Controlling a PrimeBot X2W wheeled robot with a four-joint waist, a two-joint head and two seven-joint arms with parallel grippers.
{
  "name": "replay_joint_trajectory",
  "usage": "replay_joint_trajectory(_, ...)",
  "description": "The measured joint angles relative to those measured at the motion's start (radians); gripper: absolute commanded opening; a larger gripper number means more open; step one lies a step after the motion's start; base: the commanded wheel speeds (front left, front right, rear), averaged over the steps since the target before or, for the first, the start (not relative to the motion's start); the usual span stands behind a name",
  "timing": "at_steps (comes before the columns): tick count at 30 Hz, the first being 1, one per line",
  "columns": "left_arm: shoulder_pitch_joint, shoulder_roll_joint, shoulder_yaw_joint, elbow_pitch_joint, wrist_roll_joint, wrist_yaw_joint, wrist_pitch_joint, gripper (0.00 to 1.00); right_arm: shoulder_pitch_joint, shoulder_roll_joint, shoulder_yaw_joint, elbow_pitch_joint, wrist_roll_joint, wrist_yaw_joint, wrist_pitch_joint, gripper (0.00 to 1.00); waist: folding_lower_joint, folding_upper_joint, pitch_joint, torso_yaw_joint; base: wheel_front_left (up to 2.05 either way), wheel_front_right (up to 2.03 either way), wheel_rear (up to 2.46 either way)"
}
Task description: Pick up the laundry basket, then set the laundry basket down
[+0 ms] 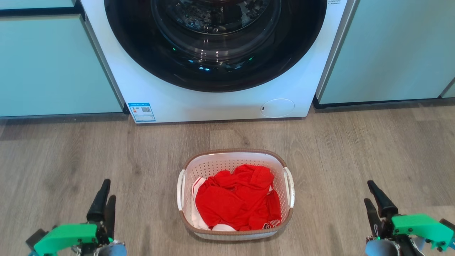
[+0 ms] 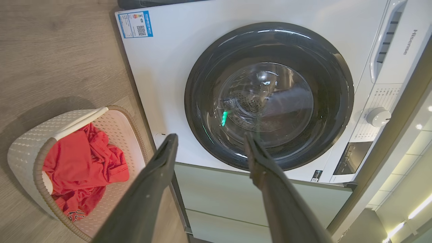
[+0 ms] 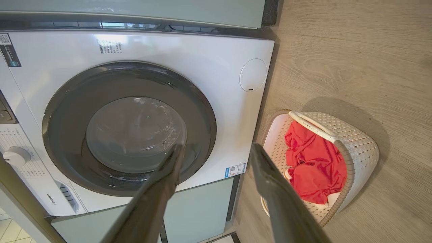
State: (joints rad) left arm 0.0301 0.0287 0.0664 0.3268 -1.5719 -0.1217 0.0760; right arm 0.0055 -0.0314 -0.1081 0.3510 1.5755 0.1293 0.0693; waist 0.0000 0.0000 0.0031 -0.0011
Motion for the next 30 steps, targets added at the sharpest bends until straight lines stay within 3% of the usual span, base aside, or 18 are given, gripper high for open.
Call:
replay_joint_trajectory(15,-0.001,0.000,-0.026,-0.075,0.176,0.036,-0.049,1.00,-0.001,0.000,0.014,-0.049,-0.196,0.000,-0.047,1.00,0.0000,0.0000,0.001,-0.001,0.00,0.00,0.00)
replay_joint_trajectory(30,-0.001,0.001,-0.071,-0.135,0.472,0.076,-0.094,1.00,-0.001,0.000,0.051,-0.101,-0.435,0.000,-0.082,1.00,0.0000,0.0000,0.004,-0.002,0.00,0.00,0.00)
